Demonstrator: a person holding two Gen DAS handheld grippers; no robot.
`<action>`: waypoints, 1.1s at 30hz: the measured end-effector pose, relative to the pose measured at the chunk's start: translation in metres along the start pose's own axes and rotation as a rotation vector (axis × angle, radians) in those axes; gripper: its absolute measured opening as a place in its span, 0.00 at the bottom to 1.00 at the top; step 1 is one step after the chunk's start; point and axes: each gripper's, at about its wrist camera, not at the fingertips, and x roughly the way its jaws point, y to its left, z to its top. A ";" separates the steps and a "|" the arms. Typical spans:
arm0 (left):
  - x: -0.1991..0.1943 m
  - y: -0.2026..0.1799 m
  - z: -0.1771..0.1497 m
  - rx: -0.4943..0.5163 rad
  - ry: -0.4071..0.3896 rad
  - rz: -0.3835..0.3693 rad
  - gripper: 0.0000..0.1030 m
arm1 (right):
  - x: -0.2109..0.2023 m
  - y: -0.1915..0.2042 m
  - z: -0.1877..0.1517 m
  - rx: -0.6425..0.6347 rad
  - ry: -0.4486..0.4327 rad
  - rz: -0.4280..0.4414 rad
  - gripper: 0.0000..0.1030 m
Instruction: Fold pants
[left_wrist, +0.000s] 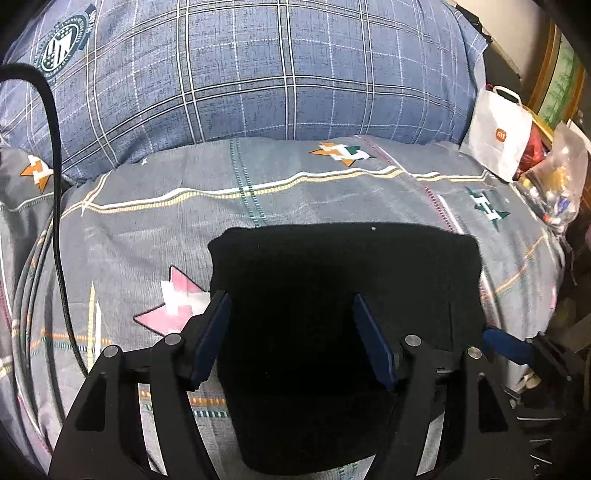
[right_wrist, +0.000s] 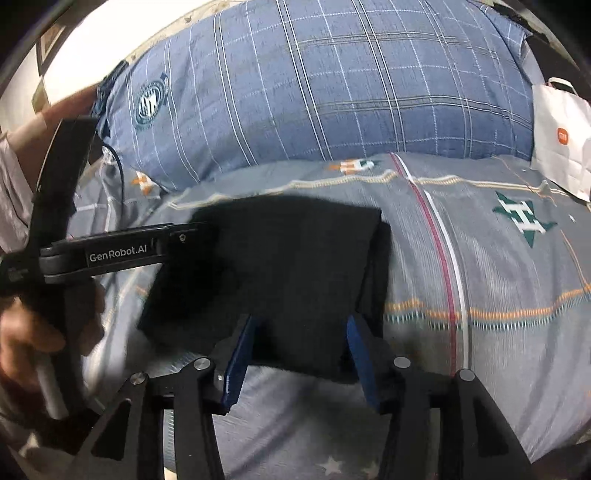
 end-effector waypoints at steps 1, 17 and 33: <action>0.000 0.000 -0.001 0.003 -0.013 0.010 0.67 | 0.000 0.001 0.001 -0.002 -0.006 -0.003 0.49; -0.016 0.001 -0.001 0.012 -0.026 0.041 0.67 | -0.006 -0.006 0.036 0.069 -0.032 -0.001 0.49; -0.004 0.016 0.003 -0.042 0.005 -0.024 0.67 | 0.030 -0.044 0.055 0.144 -0.067 0.048 0.05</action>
